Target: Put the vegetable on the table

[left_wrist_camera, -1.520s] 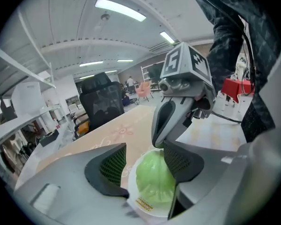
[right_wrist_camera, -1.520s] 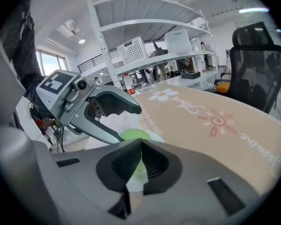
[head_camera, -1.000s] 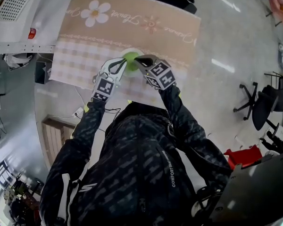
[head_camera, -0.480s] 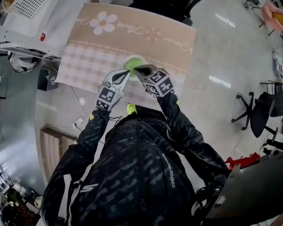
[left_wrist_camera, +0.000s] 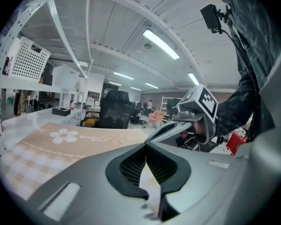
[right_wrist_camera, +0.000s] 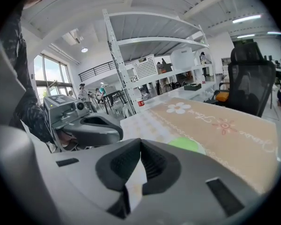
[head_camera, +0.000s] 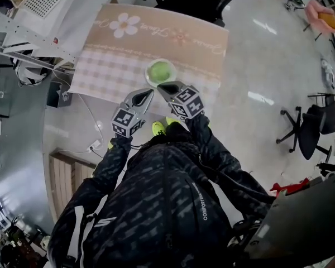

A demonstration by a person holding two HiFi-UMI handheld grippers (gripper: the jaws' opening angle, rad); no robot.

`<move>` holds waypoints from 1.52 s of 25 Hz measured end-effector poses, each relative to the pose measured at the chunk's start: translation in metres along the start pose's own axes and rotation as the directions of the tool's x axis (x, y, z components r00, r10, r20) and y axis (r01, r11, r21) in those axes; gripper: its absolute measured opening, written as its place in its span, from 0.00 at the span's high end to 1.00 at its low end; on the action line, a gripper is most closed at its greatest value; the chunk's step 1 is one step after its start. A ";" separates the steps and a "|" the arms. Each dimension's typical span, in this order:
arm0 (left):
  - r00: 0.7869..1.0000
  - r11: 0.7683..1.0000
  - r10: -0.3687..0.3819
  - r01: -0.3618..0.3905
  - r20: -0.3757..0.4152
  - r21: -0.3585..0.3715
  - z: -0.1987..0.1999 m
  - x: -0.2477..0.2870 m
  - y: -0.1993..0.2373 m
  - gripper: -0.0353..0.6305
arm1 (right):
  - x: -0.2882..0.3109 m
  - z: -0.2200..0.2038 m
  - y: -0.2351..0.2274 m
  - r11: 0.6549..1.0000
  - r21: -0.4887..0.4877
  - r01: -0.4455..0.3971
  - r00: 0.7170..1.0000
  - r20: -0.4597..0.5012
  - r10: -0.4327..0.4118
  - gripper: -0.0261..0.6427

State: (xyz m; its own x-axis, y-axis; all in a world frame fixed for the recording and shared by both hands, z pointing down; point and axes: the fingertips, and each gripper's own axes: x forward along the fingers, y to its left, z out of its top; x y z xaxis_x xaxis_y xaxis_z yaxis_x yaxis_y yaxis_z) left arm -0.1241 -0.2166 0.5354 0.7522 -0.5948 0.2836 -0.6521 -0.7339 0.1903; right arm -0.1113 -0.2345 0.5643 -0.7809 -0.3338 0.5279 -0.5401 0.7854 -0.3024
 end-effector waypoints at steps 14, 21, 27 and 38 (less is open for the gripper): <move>0.999 0.999 0.042 -0.042 -0.003 -0.006 -0.002 -0.011 -0.068 0.95 | -0.059 -0.053 0.034 0.998 0.017 -0.062 0.998 -0.008 0.062 0.96; 0.995 0.995 0.098 -0.098 0.010 -0.019 -0.003 -0.004 -0.115 0.95 | -0.096 -0.078 0.039 0.995 0.011 -0.095 0.995 -0.009 0.095 0.96; 0.991 0.991 0.133 -0.133 0.009 -0.004 -0.001 -0.010 -0.153 0.95 | -0.114 -0.085 0.064 0.987 -0.030 -0.158 0.987 0.005 0.158 0.96; 0.974 0.974 0.225 -0.224 0.036 -0.039 -0.031 -0.031 -0.244 0.95 | -0.173 -0.134 0.112 0.963 -0.098 -0.249 0.968 0.006 0.251 0.96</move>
State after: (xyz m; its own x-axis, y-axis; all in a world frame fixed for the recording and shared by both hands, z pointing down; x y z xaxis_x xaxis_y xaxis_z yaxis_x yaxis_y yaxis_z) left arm 0.0090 -0.0091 0.5098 0.5889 -0.7563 0.2850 -0.8071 -0.5688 0.1583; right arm 0.0050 -0.0191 0.5453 -0.8934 -0.1289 0.4303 -0.2950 0.8908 -0.3456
